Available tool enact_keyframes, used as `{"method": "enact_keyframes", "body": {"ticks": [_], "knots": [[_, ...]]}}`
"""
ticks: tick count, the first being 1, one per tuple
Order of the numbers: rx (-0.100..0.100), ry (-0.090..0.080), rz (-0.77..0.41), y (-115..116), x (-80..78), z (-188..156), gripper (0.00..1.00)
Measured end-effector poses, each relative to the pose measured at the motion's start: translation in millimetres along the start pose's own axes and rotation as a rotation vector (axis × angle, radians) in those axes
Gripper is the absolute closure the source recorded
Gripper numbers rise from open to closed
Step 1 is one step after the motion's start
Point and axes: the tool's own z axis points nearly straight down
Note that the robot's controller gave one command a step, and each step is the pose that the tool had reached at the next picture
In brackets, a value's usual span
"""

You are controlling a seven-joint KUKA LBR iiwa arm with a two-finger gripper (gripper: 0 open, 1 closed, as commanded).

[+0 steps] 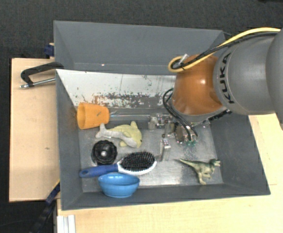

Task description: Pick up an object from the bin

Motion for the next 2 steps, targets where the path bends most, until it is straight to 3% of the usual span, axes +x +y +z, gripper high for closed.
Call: {"method": "enact_keyframes", "body": {"ticks": [1, 2], "knots": [[0.000, 0.001, -0.216, 6.5, 38.5, -62.8, 0.00], [0.000, 0.011, -0.179, -24.6, 57.1, -15.4, 0.00]]}}
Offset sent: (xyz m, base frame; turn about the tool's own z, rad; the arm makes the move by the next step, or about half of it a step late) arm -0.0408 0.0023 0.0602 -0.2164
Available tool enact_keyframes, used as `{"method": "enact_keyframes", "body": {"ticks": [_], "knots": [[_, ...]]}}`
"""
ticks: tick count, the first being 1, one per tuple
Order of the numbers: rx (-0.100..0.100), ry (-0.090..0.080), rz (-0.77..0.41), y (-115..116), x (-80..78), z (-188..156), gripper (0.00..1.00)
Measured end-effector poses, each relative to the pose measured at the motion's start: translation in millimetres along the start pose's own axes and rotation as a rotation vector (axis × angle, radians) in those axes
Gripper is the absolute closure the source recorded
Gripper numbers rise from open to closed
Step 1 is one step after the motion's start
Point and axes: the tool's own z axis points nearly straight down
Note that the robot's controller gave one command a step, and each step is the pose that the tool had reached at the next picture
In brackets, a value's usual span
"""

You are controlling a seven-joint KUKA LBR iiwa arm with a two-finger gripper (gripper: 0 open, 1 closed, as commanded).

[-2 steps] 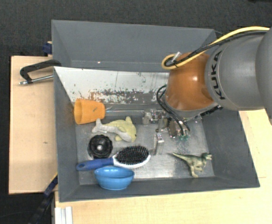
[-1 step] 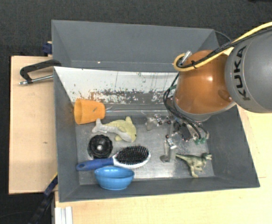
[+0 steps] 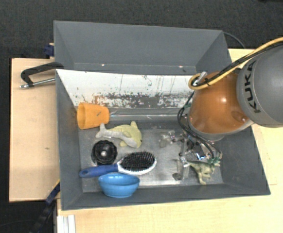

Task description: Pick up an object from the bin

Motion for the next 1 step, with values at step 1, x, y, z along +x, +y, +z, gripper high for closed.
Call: {"method": "enact_keyframes", "body": {"ticks": [1], "knots": [[0.005, -0.010, -0.366, -105.0, -37.1, 35.3, 0.00]]}}
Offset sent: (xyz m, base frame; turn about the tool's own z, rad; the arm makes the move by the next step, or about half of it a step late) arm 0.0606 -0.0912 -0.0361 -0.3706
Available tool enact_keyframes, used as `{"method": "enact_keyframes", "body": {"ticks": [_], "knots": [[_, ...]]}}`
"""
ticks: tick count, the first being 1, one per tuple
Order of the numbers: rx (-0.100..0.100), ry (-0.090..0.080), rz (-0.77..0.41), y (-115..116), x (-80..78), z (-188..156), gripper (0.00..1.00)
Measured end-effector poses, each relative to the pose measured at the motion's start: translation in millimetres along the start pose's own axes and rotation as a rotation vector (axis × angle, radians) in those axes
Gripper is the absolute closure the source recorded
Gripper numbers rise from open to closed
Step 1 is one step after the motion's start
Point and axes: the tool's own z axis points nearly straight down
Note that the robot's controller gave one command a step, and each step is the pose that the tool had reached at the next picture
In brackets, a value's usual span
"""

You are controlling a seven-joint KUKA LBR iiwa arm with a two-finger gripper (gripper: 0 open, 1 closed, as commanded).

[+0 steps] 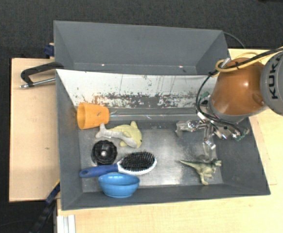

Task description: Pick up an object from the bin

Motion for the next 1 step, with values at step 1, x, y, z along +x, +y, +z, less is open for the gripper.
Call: {"method": "enact_keyframes", "body": {"ticks": [1], "knots": [[-0.006, 0.005, -0.190, -16.0, 81.7, -4.6, 0.00]]}}
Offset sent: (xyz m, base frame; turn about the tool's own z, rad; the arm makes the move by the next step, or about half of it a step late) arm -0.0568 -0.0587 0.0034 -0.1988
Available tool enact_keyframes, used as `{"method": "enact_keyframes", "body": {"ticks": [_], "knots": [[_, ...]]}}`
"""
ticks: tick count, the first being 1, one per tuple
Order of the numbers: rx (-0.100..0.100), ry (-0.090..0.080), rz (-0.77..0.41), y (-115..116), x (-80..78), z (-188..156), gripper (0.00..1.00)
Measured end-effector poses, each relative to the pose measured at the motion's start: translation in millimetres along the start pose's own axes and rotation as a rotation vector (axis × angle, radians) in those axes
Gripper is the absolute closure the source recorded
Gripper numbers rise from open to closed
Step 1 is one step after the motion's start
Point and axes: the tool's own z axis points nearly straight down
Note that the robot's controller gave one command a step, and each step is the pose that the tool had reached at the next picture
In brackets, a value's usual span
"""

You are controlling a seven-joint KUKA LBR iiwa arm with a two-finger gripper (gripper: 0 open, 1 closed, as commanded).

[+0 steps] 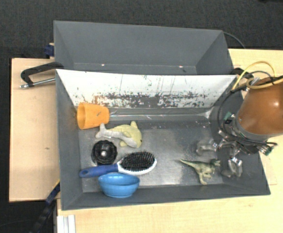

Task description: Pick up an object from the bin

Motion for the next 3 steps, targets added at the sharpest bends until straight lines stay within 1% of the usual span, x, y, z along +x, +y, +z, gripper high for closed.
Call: {"method": "enact_keyframes", "body": {"ticks": [1, 2, 3], "knots": [[0.001, -0.002, -0.006, 0.6, -3.0, -0.2, 1.00], [0.000, -0.003, -0.005, 0.7, -3.2, -0.1, 0.00], [-0.002, -0.003, 0.117, 54.3, -38.5, -1.7, 0.00]]}}
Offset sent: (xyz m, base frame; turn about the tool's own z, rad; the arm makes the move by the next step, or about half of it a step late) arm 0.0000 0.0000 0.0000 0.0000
